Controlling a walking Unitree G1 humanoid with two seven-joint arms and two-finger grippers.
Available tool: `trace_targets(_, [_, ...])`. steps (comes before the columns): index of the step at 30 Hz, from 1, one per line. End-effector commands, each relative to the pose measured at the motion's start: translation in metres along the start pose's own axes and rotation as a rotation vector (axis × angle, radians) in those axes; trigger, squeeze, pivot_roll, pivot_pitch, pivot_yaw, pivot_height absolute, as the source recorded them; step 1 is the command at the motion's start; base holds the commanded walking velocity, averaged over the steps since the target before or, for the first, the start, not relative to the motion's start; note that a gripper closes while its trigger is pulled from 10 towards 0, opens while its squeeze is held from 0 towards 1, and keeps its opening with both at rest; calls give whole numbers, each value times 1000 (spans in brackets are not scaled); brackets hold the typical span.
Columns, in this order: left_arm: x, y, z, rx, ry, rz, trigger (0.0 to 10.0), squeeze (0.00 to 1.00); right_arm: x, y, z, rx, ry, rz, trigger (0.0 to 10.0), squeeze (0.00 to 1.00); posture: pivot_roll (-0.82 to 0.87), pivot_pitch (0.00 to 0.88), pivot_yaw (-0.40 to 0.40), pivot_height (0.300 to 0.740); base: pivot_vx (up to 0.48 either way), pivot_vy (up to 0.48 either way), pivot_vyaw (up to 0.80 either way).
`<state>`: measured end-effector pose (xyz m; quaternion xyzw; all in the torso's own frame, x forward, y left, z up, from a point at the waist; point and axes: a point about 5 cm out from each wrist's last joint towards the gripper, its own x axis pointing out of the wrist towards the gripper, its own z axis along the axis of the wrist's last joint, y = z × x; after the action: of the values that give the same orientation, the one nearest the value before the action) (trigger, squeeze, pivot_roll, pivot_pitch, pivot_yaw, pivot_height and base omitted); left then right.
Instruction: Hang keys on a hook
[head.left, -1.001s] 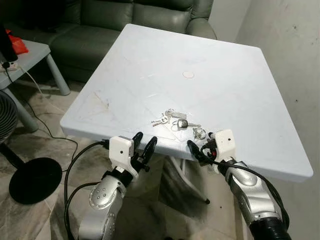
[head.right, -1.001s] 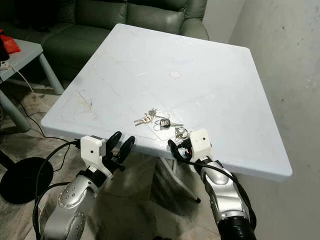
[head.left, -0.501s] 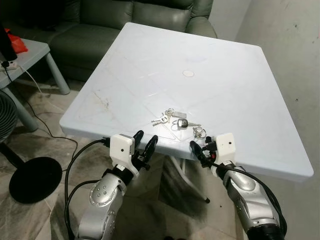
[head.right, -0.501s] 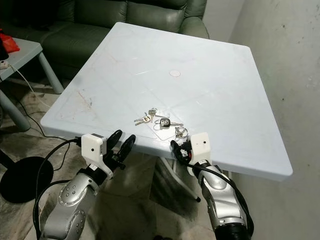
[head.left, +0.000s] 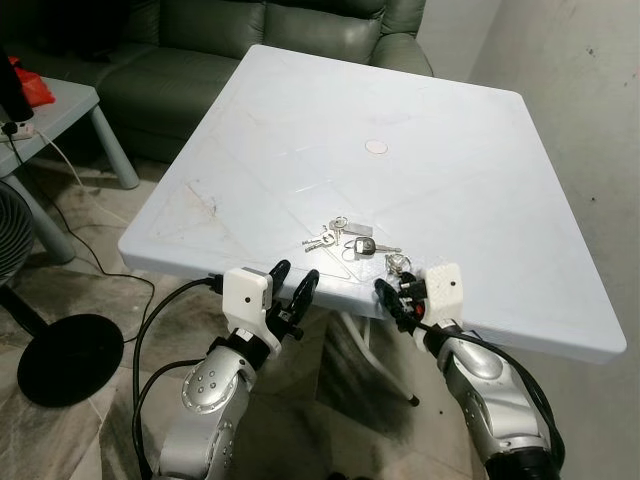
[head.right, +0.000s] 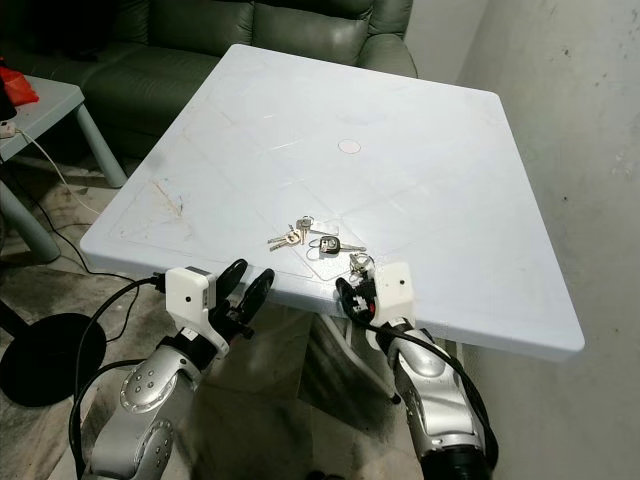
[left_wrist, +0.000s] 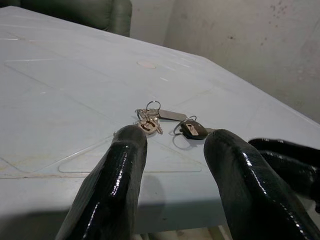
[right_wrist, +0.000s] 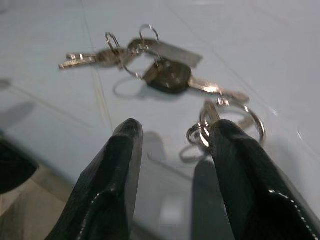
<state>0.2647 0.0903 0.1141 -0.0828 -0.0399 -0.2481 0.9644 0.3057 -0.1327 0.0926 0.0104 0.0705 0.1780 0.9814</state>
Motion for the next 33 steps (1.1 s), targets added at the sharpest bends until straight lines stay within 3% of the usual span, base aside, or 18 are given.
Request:
trace_targets(1, [1,-1,2,8,-2,-2,10000,0,3,-1,5,6,-6,-18,10000,0,55,132,-103,740,0,0,0])
trace_targets(11, [-1,0,3,11,-3,6,10000,0,12,-1,14,0,-21,-43,10000,0,65,141,-105,740,0,0,0])
trace_targets(31, [-2,-1,4,9,0,13,10000,0,16,0,0,-26,56,-119,10000,0,71,151,-105,740,0,0,0])
trace_targets(33, [-2,-1,4,8,0,12,10000,0,16,-1,-2,-21,67,-134,4392,0,70,155,-105,740,0,0,0])
